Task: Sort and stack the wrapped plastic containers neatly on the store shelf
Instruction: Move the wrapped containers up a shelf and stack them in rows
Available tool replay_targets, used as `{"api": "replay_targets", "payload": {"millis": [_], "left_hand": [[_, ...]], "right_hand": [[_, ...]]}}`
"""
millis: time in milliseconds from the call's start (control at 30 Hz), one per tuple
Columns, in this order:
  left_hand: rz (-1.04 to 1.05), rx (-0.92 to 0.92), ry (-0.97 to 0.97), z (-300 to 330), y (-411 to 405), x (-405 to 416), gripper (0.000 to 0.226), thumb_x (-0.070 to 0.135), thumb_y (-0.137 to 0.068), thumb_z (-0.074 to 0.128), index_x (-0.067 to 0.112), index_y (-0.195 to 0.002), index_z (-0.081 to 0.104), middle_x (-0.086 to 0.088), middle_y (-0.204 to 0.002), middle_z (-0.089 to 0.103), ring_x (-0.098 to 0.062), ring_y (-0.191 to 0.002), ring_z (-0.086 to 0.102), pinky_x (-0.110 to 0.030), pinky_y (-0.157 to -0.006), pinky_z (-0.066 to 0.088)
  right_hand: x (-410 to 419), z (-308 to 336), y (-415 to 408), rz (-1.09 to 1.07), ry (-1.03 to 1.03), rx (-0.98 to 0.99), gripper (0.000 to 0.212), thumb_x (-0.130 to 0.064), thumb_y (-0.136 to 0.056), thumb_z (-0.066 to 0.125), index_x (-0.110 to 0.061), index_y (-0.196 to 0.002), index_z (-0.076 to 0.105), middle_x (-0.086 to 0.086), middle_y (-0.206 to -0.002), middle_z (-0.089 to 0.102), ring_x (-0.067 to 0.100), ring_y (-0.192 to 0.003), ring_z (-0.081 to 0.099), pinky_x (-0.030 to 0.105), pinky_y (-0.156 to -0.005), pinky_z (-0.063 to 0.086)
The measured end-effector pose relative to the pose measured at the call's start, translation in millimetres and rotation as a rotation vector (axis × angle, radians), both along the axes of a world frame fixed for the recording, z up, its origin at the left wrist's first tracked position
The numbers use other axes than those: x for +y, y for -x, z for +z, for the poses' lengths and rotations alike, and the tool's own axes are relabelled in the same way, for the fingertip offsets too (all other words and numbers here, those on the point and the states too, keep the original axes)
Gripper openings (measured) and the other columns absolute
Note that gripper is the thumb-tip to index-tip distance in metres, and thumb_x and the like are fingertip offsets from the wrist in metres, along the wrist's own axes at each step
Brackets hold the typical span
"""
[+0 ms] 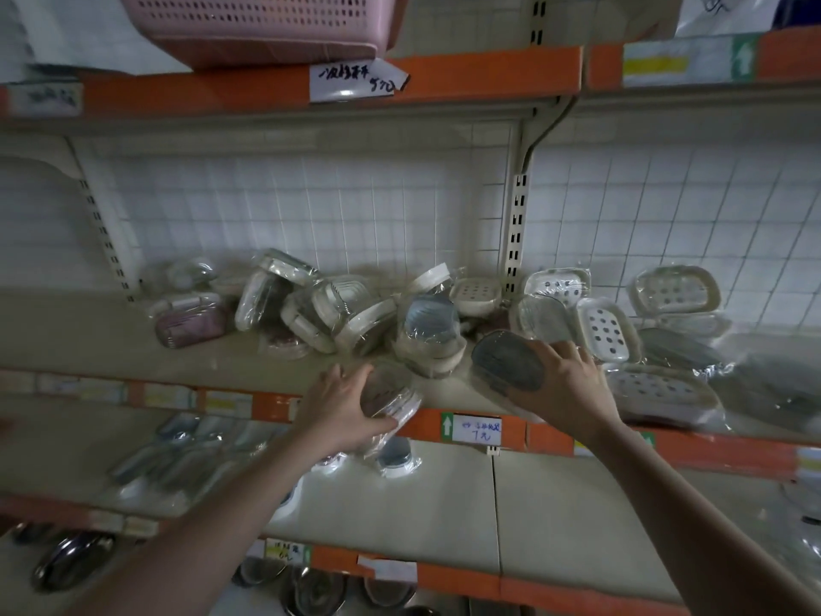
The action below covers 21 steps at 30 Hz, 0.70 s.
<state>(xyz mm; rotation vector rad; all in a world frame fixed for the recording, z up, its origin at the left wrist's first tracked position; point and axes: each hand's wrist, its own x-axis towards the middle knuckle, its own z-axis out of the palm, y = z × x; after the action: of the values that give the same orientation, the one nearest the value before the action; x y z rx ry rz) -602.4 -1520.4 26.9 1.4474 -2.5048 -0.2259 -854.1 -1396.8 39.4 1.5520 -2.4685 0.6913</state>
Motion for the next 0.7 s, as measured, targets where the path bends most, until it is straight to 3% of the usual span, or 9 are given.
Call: {"api": "replay_targets", "payload": {"millis": [133, 333, 533, 700], "left_hand": [[0.102, 0.036, 0.051, -11.7, -18.2, 23.2, 0.087, 0.066, -0.071, 0.065, 0.030, -0.142, 0.030, -0.009, -0.130, 0.038, -0.028, -0.123, 0.038, -0.035, -0.098, 0.036], [0.179, 0.058, -0.024, -35.5, -54.8, 46.1, 0.091, 0.068, -0.071, 0.062, 0.031, -0.145, 0.023, -0.012, -0.143, 0.026, -0.032, -0.130, 0.031, -0.040, -0.102, 0.037], [0.180, 0.073, -0.005, -58.0, -94.6, 42.4, 0.091, 0.075, -0.068, 0.059, 0.032, -0.141, 0.026, -0.011, -0.139, 0.035, -0.029, -0.127, 0.036, -0.037, -0.099, 0.038], [0.177, 0.104, -0.046, -76.8, -140.7, 33.5, 0.091, 0.076, -0.069, 0.057, 0.031, -0.142, 0.024, -0.014, -0.142, 0.031, -0.032, -0.130, 0.035, -0.041, -0.101, 0.041]], "right_hand": [[14.0, -12.7, -24.9, -0.030, -0.019, -0.033, 0.080, -0.068, -0.068, 0.062, -0.026, -0.134, 0.044, 0.011, -0.123, 0.050, 0.034, -0.113, 0.046, 0.039, -0.094, 0.037], [26.1, -32.4, -69.0, -0.043, -0.013, -0.082, 0.076, -0.065, -0.070, 0.061, -0.022, -0.131, 0.046, 0.013, -0.115, 0.051, 0.035, -0.107, 0.048, 0.039, -0.088, 0.041], [30.4, -48.9, -115.3, -0.074, 0.009, -0.093, 0.075, -0.063, -0.071, 0.063, -0.027, -0.133, 0.043, 0.011, -0.116, 0.049, 0.034, -0.106, 0.047, 0.040, -0.087, 0.042], [29.0, -64.0, -160.4, -0.158, 0.053, -0.107, 0.075, -0.060, -0.070, 0.067, -0.026, -0.133, 0.046, 0.015, -0.111, 0.050, 0.037, -0.103, 0.048, 0.042, -0.084, 0.044]]}}
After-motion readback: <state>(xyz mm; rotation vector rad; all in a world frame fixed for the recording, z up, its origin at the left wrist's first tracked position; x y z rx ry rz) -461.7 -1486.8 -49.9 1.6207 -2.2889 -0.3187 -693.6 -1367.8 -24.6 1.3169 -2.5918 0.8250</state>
